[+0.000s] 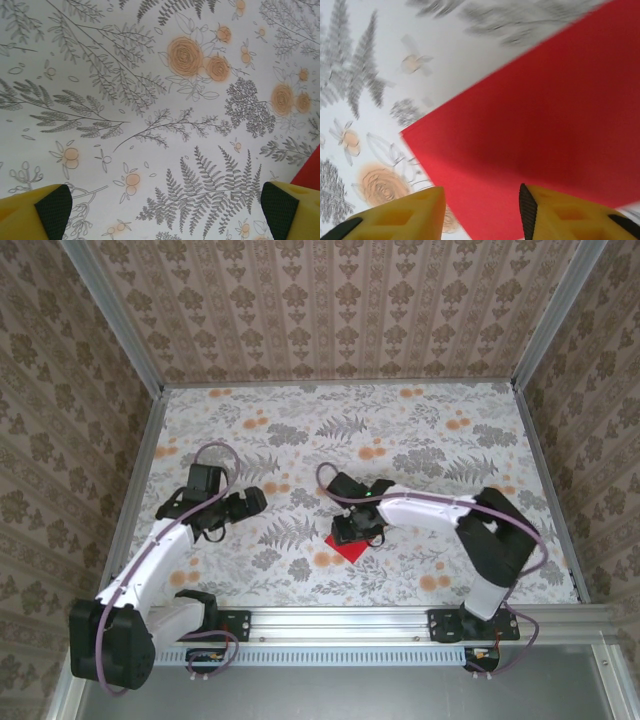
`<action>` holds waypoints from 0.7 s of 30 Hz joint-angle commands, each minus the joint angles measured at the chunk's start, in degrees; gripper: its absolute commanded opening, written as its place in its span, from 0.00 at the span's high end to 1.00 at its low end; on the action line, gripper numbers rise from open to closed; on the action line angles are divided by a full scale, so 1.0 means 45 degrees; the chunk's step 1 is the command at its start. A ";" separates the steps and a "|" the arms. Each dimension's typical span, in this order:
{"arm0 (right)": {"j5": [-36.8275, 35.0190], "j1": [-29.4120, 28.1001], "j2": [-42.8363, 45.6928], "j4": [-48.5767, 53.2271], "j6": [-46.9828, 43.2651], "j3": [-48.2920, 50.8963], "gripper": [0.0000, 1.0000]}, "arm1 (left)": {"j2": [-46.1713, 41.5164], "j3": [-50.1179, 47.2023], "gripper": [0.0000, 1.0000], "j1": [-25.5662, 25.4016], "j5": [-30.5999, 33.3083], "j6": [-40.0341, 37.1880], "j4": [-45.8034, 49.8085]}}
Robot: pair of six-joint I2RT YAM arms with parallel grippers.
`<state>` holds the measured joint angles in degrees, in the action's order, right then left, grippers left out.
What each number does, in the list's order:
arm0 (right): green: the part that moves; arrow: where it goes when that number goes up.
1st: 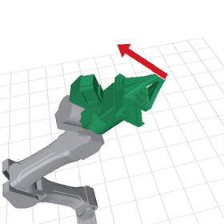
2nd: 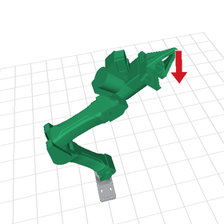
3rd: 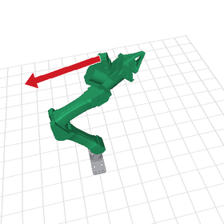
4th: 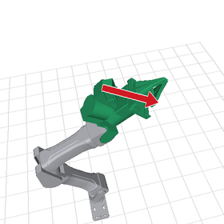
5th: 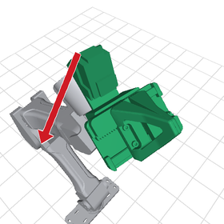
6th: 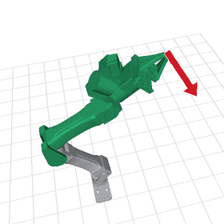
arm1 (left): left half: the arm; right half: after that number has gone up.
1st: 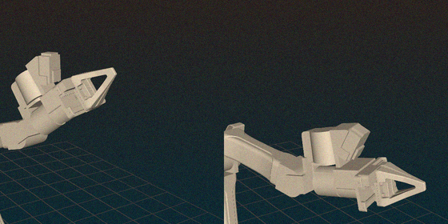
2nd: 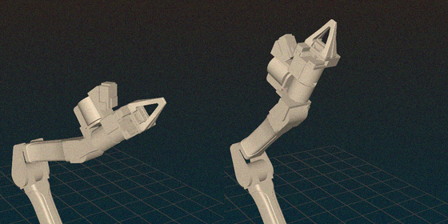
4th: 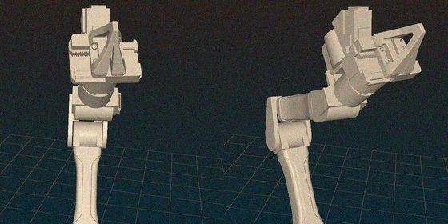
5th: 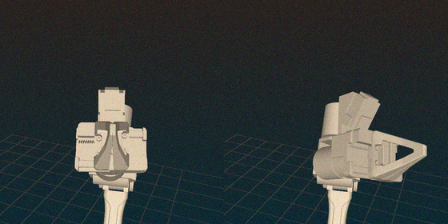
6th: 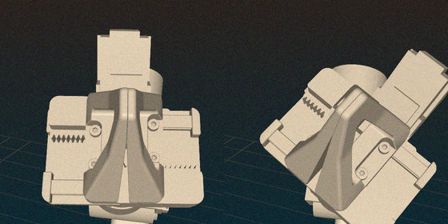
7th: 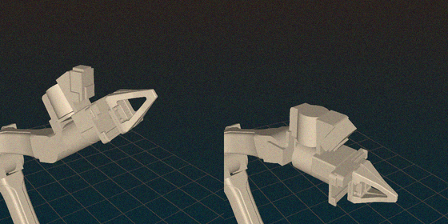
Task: Fold a paper plane with a square sheet of paper (pick it up from the middle)
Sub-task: Rotate the paper at the center of the table.
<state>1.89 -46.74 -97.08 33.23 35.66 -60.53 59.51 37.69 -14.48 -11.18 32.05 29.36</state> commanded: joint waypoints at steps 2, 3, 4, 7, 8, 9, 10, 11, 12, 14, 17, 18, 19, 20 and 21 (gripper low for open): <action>-0.2909 0.0684 0.1108 0.0018 0.2796 0.0647 0.50 | 0.0061 -0.0348 0.00 0.0022 -0.1221 -0.0430 -0.0812; -0.3029 0.0966 0.1090 0.0037 0.3106 0.0766 0.50 | 0.0176 -0.0329 0.00 -0.0003 -0.1428 -0.0453 -0.0929; -0.3027 0.1250 0.1036 0.0027 0.3459 0.0832 0.49 | 0.0290 -0.0313 0.00 -0.0041 -0.1627 -0.0455 -0.1044; -0.2935 0.1921 0.0736 -0.0240 0.3819 0.0876 0.49 | 0.0696 -0.0186 0.00 -0.0167 -0.2033 -0.0295 -0.1244; -0.2912 0.2076 0.0614 -0.0366 0.3838 0.0842 0.49 | 0.0836 -0.0163 0.00 -0.0191 -0.2096 -0.0147 -0.1290; -0.2906 0.2225 0.0453 -0.0470 0.3781 0.0769 0.49 | 0.1029 -0.0120 0.00 -0.0200 -0.2151 0.0058 -0.1305; -0.3018 0.2350 0.0255 -0.0484 0.3828 0.0617 0.49 | 0.1204 -0.0075 0.00 -0.0220 -0.2298 0.0182 -0.1382; -0.3083 0.2478 0.0056 -0.0452 0.3801 0.0480 0.49 | 0.1404 -0.0028 0.00 -0.0267 -0.2475 0.0269 -0.1485; -0.3077 0.2558 -0.0110 -0.0472 0.3732 0.0385 0.49 | 0.1564 -0.0003 0.00 -0.0314 -0.2589 0.0353 -0.1574; -0.3096 0.2668 -0.0522 -0.0485 0.3676 0.0194 0.49 | 0.1832 0.0077 0.00 -0.0454 -0.2748 0.0382 -0.1701; -0.2885 0.2748 -0.1172 -0.0471 0.3393 -0.0054 0.49 | 0.2158 0.0275 0.00 -0.0658 -0.2684 0.0367 -0.1703; -0.2761 0.2750 -0.1377 -0.0488 0.3258 -0.0119 0.49 | 0.2256 0.0343 0.00 -0.0714 -0.2674 0.0378 -0.1712; -0.2509 0.2750 -0.1545 -0.0939 0.2971 -0.0178 0.49 | 0.2362 0.0373 0.00 -0.0761 -0.2691 0.0416 -0.1754; -0.2219 0.2750 -0.1686 -0.1139 0.2662 -0.0200 0.49 | 0.2461 0.0408 0.00 -0.0824 -0.2710 0.0444 -0.1765; -0.1793 0.2750 -0.1836 -0.1401 0.2210 -0.0288 0.49 | 0.2554 0.0451 0.00 -0.0891 -0.2711 0.0488 -0.1776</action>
<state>-9.85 -34.63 -102.37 30.55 49.54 -60.62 70.13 37.47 -17.78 -22.17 33.21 22.44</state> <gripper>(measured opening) 0.514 0.997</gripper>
